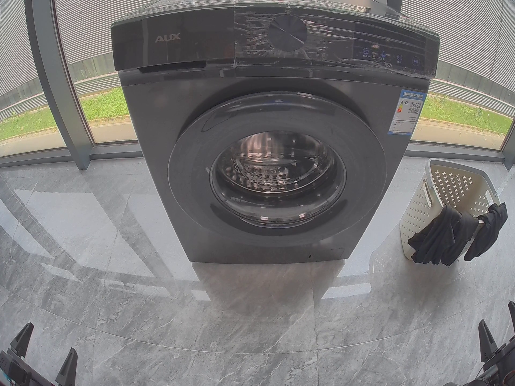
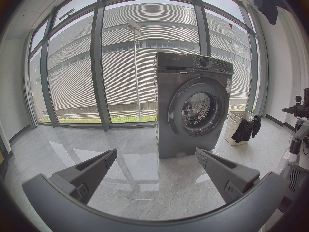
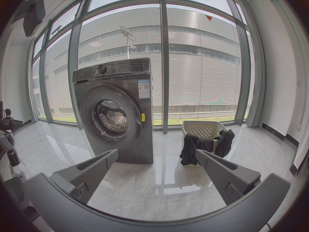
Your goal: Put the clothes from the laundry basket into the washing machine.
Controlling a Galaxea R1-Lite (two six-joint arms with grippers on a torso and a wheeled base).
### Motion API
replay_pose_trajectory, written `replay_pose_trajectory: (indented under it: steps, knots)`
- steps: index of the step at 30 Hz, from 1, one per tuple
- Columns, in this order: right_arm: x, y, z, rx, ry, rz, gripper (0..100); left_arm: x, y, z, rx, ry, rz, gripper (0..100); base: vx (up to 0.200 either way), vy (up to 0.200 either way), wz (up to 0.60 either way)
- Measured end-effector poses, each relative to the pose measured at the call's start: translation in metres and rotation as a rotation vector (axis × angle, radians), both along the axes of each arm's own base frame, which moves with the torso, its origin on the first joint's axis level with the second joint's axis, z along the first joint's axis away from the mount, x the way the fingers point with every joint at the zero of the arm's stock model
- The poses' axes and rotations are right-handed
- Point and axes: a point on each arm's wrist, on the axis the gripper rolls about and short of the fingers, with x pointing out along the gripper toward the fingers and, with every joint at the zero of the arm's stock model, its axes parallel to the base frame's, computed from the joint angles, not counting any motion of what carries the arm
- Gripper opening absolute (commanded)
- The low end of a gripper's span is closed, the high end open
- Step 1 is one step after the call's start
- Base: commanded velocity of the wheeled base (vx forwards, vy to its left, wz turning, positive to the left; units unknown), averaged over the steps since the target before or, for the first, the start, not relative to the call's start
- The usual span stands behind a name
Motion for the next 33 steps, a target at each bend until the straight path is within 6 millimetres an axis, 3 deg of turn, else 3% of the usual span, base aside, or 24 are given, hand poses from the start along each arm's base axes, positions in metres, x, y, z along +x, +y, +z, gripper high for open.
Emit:
replay_pose_trajectory:
  steps: [33]
  knots:
    - [0.0,0.0,0.0,0.0,0.0,0.0,100,0.0,0.0,0.0,0.0,0.0,-0.001,100,0.0,-0.2,0.0]
